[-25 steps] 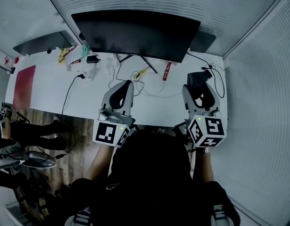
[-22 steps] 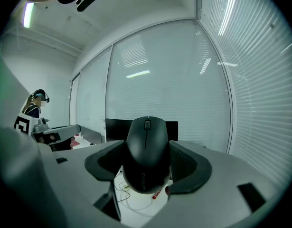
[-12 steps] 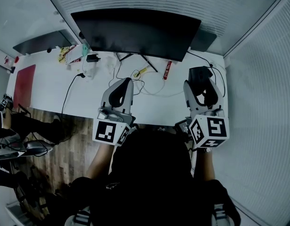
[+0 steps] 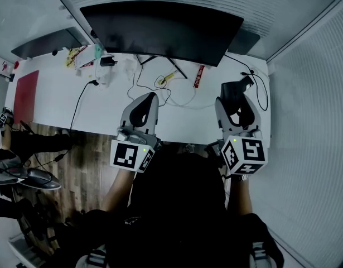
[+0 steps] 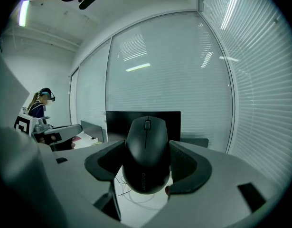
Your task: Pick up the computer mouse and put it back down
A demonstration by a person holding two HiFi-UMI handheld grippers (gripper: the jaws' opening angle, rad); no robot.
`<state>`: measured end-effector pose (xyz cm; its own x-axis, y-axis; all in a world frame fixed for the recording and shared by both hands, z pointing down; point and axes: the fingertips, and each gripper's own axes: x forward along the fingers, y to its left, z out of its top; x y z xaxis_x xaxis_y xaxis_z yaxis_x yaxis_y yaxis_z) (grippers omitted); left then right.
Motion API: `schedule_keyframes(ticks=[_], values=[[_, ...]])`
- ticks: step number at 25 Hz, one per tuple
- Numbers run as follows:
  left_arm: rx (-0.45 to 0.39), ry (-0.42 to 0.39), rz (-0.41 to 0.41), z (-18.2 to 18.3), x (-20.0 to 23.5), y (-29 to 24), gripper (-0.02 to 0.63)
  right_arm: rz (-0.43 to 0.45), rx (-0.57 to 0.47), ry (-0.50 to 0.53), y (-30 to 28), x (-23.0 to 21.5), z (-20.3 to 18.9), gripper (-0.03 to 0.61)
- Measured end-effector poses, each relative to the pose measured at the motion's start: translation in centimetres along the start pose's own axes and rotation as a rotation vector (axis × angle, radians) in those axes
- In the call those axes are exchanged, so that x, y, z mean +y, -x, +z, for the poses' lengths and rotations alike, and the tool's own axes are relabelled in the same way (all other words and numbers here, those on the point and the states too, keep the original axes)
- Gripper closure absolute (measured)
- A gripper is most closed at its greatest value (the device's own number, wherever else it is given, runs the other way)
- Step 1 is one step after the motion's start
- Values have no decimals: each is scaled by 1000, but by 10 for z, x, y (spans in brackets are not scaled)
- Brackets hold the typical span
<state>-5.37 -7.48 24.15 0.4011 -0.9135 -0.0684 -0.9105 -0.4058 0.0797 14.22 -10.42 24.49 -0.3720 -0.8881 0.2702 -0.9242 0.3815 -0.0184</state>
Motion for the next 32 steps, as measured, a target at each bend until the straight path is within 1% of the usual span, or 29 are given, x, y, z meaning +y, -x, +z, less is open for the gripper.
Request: schedule_keyframes(ticks=[6,15,20,25,32], values=[[41,25,-6,-19,3,3,607,12,59,-26,-10,7,-23,291],[140,86,-1,-61,4,6,607,29,169,-63,-25,11,-64,292],[185,102,-6,-85,3,6,607,40,239,-85,-33,14,-96,291],[229,112,-14,-108,1,9,607,55,285,-108,-37,23,-120,291],[242,131,-24,-120,-2,4,607,70,331,-128,-43,28,-143,291]])
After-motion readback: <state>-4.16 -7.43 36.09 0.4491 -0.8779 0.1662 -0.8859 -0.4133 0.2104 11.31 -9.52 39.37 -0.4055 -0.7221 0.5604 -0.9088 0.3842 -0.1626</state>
